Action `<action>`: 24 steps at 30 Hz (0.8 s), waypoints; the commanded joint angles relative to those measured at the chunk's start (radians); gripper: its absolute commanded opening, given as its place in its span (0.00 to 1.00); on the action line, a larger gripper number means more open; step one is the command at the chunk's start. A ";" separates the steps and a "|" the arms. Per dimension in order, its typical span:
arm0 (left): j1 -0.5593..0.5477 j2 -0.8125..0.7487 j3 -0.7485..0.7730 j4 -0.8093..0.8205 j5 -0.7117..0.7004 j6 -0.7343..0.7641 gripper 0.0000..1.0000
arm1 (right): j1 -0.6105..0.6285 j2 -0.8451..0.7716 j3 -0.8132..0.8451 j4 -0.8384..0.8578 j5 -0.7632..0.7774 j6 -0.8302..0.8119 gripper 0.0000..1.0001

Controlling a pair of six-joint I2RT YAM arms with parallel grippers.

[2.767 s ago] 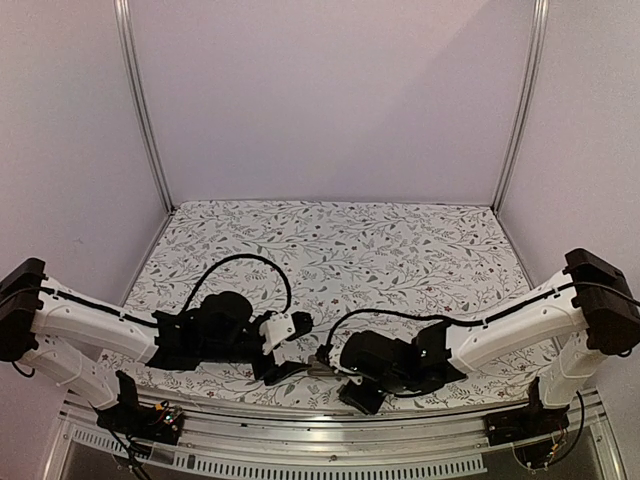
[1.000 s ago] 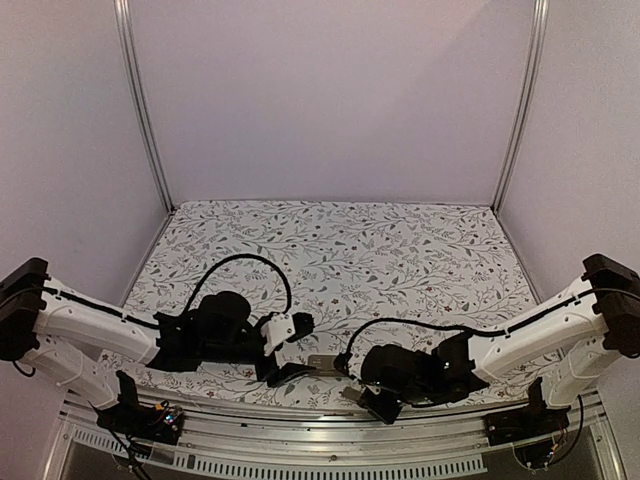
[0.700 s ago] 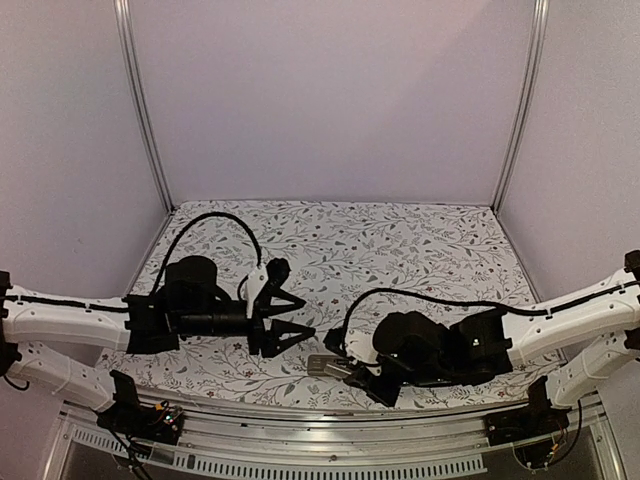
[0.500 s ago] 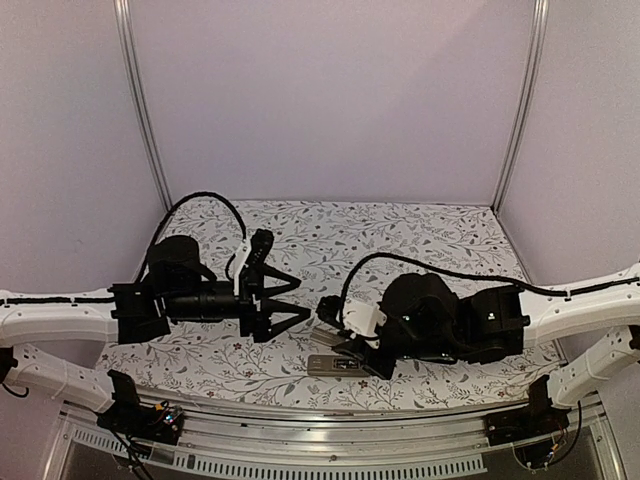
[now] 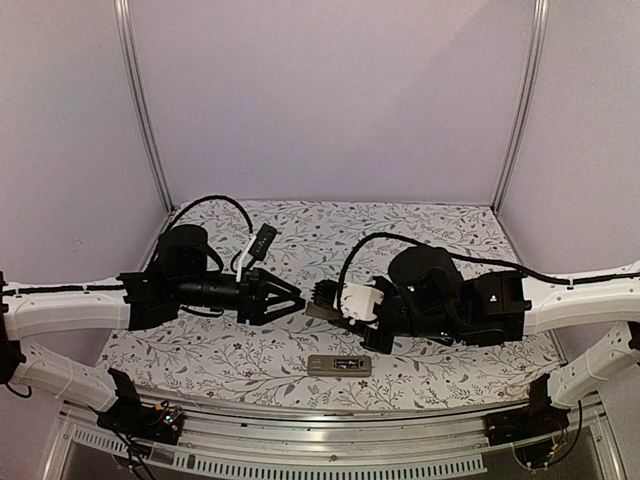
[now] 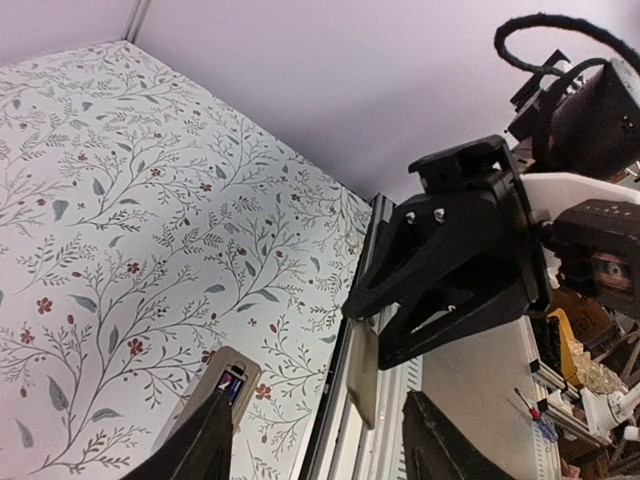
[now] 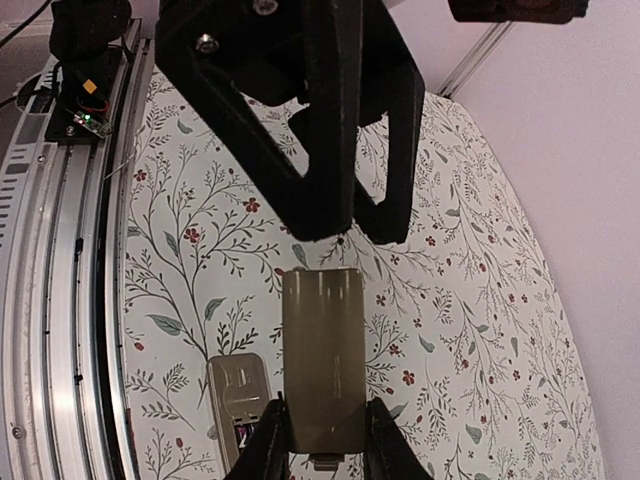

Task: Load the batteries into the remote control
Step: Pass from the right arm to the left

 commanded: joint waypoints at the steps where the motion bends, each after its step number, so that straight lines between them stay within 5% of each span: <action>1: 0.014 0.081 0.049 -0.001 0.104 -0.053 0.55 | -0.007 -0.006 0.021 0.028 -0.013 -0.038 0.18; 7: 0.014 0.142 0.082 0.014 0.144 -0.072 0.45 | -0.014 0.003 0.020 0.039 -0.020 -0.049 0.18; 17: 0.012 0.179 0.071 0.103 0.208 -0.147 0.00 | -0.023 0.022 0.017 0.051 -0.019 -0.051 0.18; 22: 0.010 0.143 0.028 0.167 0.179 -0.184 0.00 | -0.035 0.027 0.016 0.060 -0.013 -0.049 0.21; 24: 0.009 0.122 0.011 0.173 0.135 -0.184 0.00 | -0.038 0.025 0.018 0.074 0.009 -0.038 0.36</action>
